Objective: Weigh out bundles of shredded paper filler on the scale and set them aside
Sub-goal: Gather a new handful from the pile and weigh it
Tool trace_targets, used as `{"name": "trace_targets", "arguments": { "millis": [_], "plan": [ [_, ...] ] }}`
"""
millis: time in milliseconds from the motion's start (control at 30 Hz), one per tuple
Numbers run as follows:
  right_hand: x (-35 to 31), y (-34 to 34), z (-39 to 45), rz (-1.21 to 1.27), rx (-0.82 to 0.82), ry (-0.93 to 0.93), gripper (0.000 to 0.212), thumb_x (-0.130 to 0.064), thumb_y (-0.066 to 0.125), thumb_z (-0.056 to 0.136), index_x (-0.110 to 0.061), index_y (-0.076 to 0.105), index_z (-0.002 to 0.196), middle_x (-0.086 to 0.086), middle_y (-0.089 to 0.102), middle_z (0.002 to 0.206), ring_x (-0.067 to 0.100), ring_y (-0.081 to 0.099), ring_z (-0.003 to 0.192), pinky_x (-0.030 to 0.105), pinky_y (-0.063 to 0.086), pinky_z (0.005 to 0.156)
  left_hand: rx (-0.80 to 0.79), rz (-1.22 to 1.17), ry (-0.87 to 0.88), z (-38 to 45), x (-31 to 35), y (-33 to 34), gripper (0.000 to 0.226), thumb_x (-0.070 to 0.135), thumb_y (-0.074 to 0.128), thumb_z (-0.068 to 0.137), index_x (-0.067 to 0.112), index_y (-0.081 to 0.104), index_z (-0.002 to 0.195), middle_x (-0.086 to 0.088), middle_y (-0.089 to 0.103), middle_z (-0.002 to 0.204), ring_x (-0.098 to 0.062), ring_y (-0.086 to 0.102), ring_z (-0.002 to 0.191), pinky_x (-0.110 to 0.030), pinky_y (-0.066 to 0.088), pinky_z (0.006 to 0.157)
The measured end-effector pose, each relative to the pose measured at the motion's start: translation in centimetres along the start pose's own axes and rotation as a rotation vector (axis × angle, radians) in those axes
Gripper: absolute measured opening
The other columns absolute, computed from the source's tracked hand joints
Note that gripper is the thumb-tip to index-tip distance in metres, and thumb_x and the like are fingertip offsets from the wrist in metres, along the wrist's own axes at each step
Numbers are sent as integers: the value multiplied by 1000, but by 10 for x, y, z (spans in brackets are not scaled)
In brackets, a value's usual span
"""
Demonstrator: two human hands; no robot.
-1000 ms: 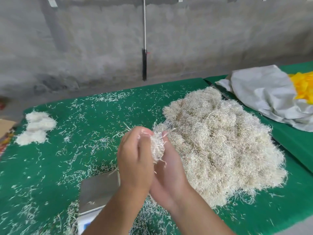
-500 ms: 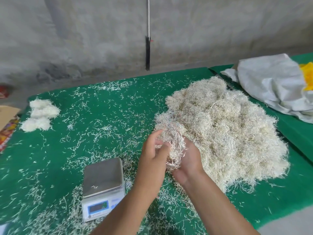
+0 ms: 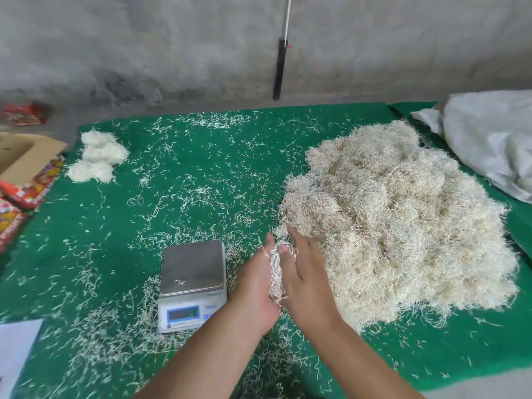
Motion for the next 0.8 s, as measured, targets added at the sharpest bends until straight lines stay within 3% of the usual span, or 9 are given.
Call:
{"name": "trace_targets", "arguments": {
  "millis": [100,200,300,400,467,567,600,667,800],
  "plan": [
    [9,9,-9,146,-192,150,85,-90,20,92,-47,16,165,-17,18,171,-8,11,150,28,10,123,126,114,166,10,-4,-11,41,58,66,93,24,73,116,-10,72,125,-33,65,121,-56,46,108],
    [13,18,-24,438,-340,349,88,-102,30,79,-61,23,157,-20,21,171,-3,38,141,43,17,129,210,231,331,18,1,-23,24,50,62,99,29,74,103,10,72,100,-16,66,100,-45,50,97],
    [20,26,-30,965,-406,564,82,-82,57,90,-49,30,160,-2,18,174,9,56,127,57,43,118,209,362,484,21,6,-35,31,53,56,102,31,69,84,20,59,67,-4,52,72,-29,42,71],
    [20,34,-33,1268,-533,599,65,-50,62,105,-20,43,160,21,35,167,39,58,135,54,52,109,147,660,690,17,-3,-47,46,62,45,102,22,57,83,3,58,74,-9,49,72,-34,42,71],
    [21,41,-34,1210,-479,599,48,-41,53,111,-14,57,150,16,55,154,35,59,136,50,52,110,149,932,727,16,-13,-55,52,68,29,103,25,59,96,11,63,98,-6,56,94,-36,46,91],
    [31,57,-34,1040,-395,637,44,-37,57,107,-13,63,144,12,61,149,29,56,141,50,45,118,46,1126,603,14,-23,-78,70,77,9,98,35,54,132,24,44,140,-1,33,136,-32,19,117],
    [36,63,-33,972,-385,642,51,-39,65,102,-13,61,146,12,61,149,29,54,142,52,41,120,-6,1088,517,13,-25,-89,77,83,8,94,40,45,145,30,30,143,4,24,140,-31,6,118],
    [44,77,-27,834,-320,649,75,-37,77,93,-17,43,158,15,61,144,32,58,134,57,43,118,-76,967,392,11,-27,-121,79,90,12,89,49,31,154,35,25,138,7,23,135,-26,17,110],
    [57,106,5,445,-104,570,76,-30,73,98,-20,34,162,10,70,115,31,71,106,53,55,101,31,924,258,-3,-29,-213,69,86,27,88,52,45,145,39,44,134,0,47,128,-32,31,116]
  ]
}}
Point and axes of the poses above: each hand's wrist, its own z-axis towards the middle knuckle, its own y-axis out of the palm, x = y × z, the point moved 1 cm from there along z, towards the middle knuckle
